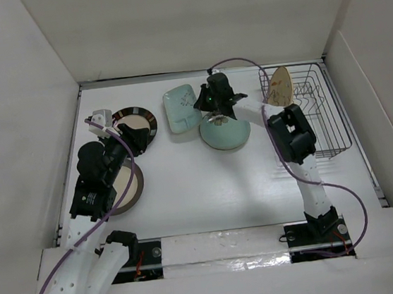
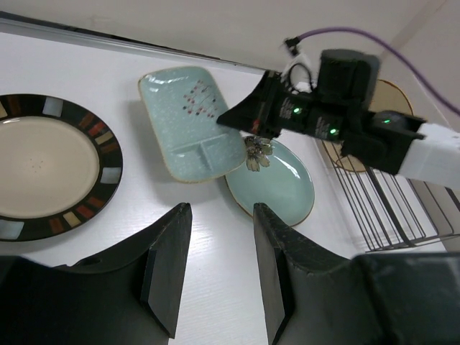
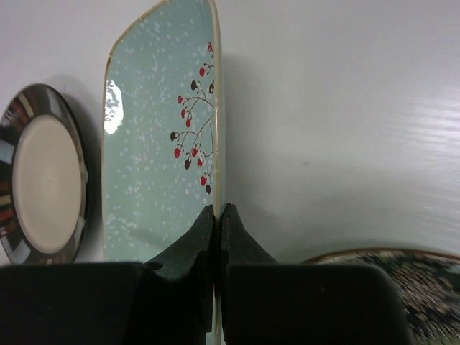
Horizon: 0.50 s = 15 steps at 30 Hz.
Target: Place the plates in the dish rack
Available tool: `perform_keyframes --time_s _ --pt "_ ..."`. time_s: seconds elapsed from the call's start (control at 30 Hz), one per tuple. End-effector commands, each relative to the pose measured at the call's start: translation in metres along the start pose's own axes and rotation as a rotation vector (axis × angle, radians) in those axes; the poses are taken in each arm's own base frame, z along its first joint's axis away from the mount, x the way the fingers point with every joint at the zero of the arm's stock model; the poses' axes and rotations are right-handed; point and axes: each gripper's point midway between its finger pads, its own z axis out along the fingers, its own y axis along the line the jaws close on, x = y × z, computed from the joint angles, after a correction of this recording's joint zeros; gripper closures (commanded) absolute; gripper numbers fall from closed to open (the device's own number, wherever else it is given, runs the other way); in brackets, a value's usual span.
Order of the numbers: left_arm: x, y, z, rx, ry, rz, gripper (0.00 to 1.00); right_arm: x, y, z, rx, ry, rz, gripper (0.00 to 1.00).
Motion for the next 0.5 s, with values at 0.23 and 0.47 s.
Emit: perform_keyframes --time_s 0.23,0.47 --pt "-0.016 -0.012 -0.003 0.054 -0.049 0.018 0.63 -0.242 0.05 -0.23 -0.025 -0.641 -0.113 1.0" --pt "-0.018 -0.024 -0.009 0.094 -0.059 0.018 0.63 -0.273 -0.067 -0.375 0.496 -0.817 -0.152 1.0"
